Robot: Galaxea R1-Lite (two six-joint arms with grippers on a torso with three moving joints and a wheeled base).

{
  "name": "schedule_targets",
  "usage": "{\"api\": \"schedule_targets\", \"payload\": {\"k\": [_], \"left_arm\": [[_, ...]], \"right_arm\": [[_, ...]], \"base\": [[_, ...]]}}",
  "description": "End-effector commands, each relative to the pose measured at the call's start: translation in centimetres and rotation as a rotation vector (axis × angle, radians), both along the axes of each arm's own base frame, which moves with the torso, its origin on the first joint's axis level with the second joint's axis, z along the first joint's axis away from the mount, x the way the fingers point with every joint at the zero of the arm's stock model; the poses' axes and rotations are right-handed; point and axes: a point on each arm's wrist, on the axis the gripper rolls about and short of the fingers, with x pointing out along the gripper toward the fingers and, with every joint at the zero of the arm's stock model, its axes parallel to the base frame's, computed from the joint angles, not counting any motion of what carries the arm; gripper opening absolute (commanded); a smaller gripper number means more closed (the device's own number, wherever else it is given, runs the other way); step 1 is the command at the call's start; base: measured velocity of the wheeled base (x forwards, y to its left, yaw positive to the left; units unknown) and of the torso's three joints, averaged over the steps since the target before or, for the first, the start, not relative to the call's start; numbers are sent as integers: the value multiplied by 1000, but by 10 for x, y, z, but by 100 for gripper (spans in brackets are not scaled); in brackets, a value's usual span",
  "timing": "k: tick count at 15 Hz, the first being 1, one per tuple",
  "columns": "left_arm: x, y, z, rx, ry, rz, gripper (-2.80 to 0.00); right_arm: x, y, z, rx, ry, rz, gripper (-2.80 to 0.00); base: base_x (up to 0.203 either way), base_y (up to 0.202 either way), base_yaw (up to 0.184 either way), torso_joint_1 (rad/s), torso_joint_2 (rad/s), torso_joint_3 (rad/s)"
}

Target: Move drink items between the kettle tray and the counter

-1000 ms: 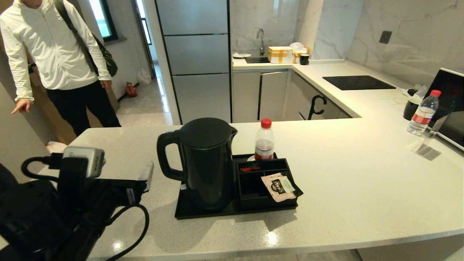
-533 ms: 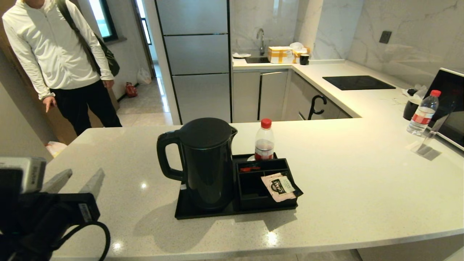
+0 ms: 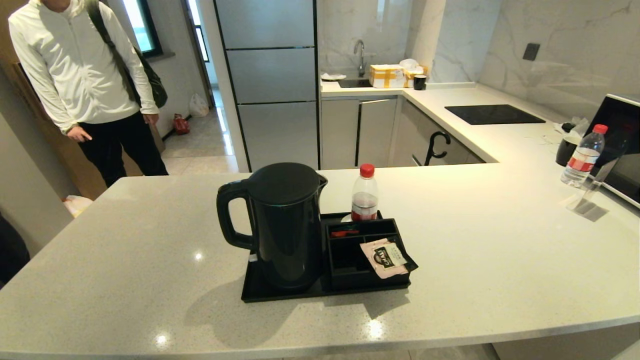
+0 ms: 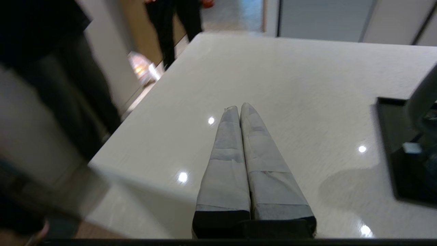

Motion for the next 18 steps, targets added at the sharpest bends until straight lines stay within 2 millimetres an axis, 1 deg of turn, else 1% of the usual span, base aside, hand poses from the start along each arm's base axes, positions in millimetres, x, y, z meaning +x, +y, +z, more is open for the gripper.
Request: {"api": "schedule_targets", "payload": {"k": [1, 3, 4, 5, 6, 7, 8, 9, 11, 12, 13, 15, 16, 17, 18], "left_arm": [[-47, 9, -3, -20, -5, 58, -280], [-86, 10, -8, -40, 24, 58, -280], [-106, 9, -14, -50, 31, 41, -280], [-121, 7, -21, -58, 44, 20, -280], [-132, 6, -28, -62, 48, 6, -280], [-142, 5, -39, -66, 55, -22, -280], [-146, 3, -49, -90, 86, -83, -280], [-144, 1, -55, -137, 114, -159, -280], [-137, 0, -58, -160, 102, -192, -280], [-130, 0, -60, -156, 66, -198, -280], [-117, 0, -64, -145, 10, -203, -280], [-86, 0, -85, -102, -108, -215, -280], [-79, 0, -85, -48, -232, -229, -280], [-74, 0, -90, 4, -314, -237, -280], [-72, 0, -93, 31, -354, -262, -280]], "right_arm": [[3, 0, -8, -1, 31, 1, -280], [3, 0, -8, -1, 31, 1, -280], [3, 0, -8, -1, 31, 1, -280], [3, 0, -8, -1, 31, 1, -280], [3, 0, -8, -1, 31, 1, -280], [3, 0, -8, -1, 31, 1, -280], [3, 0, -8, -1, 31, 1, -280], [3, 0, -8, -1, 31, 1, -280], [3, 0, -8, -1, 31, 1, -280], [3, 0, -8, -1, 31, 1, -280], [3, 0, -8, -1, 31, 1, -280], [3, 0, -8, -1, 31, 1, -280], [3, 0, -8, -1, 31, 1, -280], [3, 0, -8, -1, 31, 1, -280], [3, 0, -8, -1, 31, 1, -280]], "base": [[0, 0, 0, 0, 0, 0], [0, 0, 0, 0, 0, 0], [0, 0, 0, 0, 0, 0], [0, 0, 0, 0, 0, 0], [0, 0, 0, 0, 0, 0], [0, 0, 0, 0, 0, 0], [0, 0, 0, 0, 0, 0], [0, 0, 0, 0, 0, 0], [0, 0, 0, 0, 0, 0], [0, 0, 0, 0, 0, 0], [0, 0, 0, 0, 0, 0], [0, 0, 0, 0, 0, 0], [0, 0, 0, 0, 0, 0], [0, 0, 0, 0, 0, 0], [0, 0, 0, 0, 0, 0]]}}
